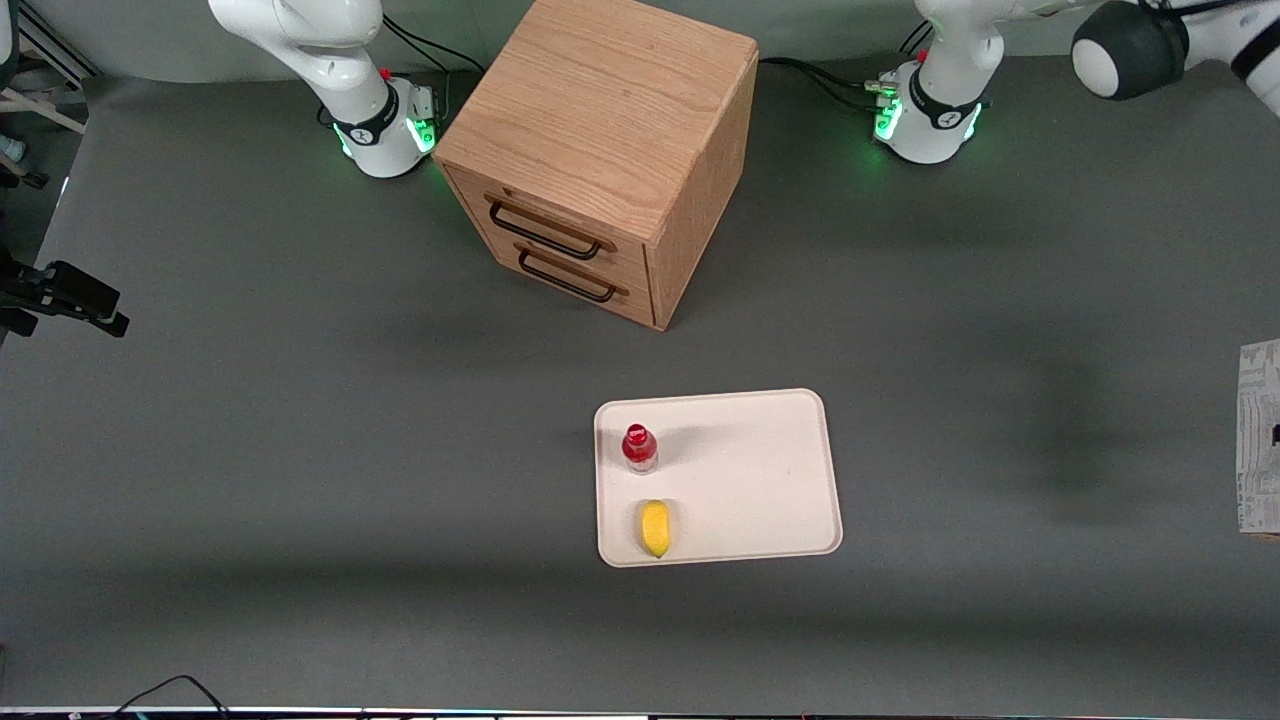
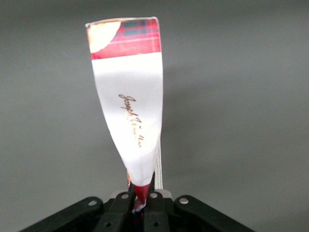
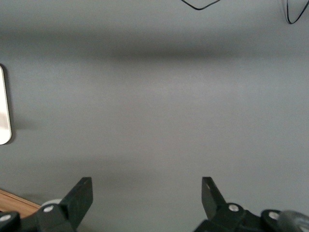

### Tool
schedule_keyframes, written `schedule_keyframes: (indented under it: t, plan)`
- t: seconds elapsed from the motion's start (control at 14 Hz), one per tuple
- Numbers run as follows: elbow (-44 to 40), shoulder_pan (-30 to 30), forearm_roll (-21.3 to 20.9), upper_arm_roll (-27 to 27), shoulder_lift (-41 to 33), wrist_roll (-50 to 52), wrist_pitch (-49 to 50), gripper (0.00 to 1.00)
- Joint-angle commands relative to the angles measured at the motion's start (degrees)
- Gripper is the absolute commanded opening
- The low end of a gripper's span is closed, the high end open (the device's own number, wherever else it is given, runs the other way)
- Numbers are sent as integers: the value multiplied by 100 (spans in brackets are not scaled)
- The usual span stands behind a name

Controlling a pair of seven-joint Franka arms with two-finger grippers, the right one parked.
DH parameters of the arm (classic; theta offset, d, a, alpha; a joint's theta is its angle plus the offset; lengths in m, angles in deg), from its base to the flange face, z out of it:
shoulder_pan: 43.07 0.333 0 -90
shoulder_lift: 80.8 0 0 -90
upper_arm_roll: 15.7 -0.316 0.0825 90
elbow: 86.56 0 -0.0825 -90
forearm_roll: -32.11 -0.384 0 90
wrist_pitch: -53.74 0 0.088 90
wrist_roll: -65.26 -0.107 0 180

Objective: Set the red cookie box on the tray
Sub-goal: 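Lift the cookie box upright with the left gripper, then carry the cookie box over the cream tray and lower it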

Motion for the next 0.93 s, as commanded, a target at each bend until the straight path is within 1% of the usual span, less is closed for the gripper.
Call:
schedule_keyframes:
  t: [0.0,0.14,0.29,0.43,0.5,0.71,0.86]
  plan:
    - [93,-110,-670,928,-814,1797,563,0]
    - [102,-110,-979,1667,-1227,2861,923,0]
    - [154,-110,-1129,2423,-1387,3855,995,0]
    - [242,-93,-1480,3310,-1397,4437,961,0]
    - [425,-92,-1568,3610,-1396,4674,847,0]
    - [996,-101,-1718,4235,-1353,5001,172,0]
    - [1750,-119,-1798,4517,-1335,5229,-871,0]
